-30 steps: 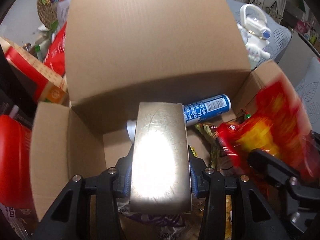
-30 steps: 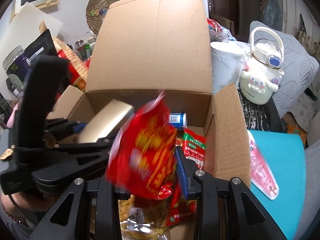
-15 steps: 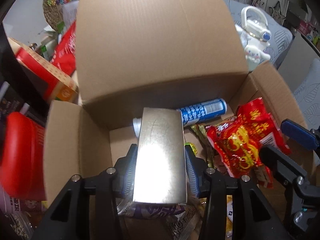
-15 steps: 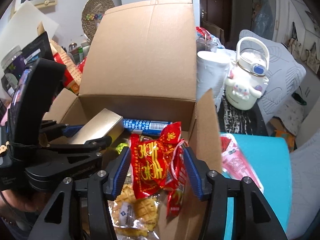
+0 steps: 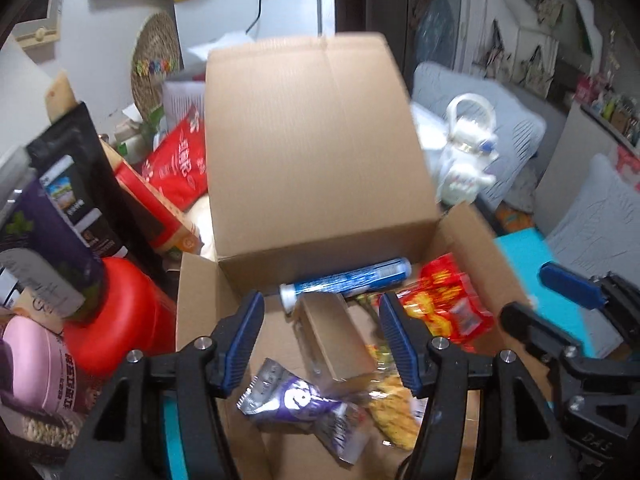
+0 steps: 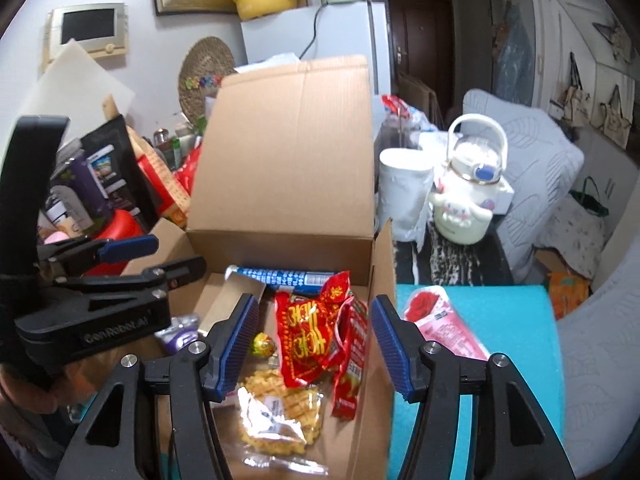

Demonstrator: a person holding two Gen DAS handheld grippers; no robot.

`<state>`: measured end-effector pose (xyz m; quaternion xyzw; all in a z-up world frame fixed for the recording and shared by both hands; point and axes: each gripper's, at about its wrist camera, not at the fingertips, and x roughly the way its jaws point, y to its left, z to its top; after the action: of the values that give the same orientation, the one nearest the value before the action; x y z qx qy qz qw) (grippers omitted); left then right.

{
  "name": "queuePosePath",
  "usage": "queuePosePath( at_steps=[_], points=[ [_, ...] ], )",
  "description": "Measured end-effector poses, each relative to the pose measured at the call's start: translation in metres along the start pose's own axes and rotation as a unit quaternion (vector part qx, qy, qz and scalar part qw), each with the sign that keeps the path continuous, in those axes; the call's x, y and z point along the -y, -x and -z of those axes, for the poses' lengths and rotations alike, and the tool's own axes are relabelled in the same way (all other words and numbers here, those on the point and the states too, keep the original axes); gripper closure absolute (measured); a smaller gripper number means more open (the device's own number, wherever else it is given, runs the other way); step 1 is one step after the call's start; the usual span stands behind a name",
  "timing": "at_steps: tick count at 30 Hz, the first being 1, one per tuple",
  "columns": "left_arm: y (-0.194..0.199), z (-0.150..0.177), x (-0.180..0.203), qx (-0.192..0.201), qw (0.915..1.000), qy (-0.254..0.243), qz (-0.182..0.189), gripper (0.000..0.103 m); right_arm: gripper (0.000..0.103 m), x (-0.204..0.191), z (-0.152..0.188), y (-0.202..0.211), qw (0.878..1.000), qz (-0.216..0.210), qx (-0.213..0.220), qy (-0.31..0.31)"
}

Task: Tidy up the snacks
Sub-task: 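Withdraw both tools from the box toward the snacks on the table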

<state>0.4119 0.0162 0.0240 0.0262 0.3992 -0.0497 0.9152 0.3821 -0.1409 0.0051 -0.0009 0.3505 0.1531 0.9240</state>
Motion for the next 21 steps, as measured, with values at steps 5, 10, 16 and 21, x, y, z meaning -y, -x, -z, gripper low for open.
queuePosePath(
  at_steps=[5,10,16,21],
  points=[
    [0.042,0.007,0.007,0.036,0.9988,-0.017,0.027,0.044,0.044,-0.003,0.004,0.038,1.000,0.005,0.022,-0.004],
    [0.076,0.015,0.010,0.065,0.9968,-0.017,0.045,0.044,0.044,-0.007,0.011,0.070,0.999,0.016,0.036,-0.009],
    [0.104,0.030,0.016,0.070,0.9961,-0.018,0.051,0.044,0.044,-0.013,0.026,0.111,0.998,0.019,0.055,-0.015],
    [0.120,0.043,0.026,0.063,0.9964,-0.032,0.047,0.044,0.044,-0.017,0.040,0.132,0.997,0.030,0.062,-0.022]
  ],
)
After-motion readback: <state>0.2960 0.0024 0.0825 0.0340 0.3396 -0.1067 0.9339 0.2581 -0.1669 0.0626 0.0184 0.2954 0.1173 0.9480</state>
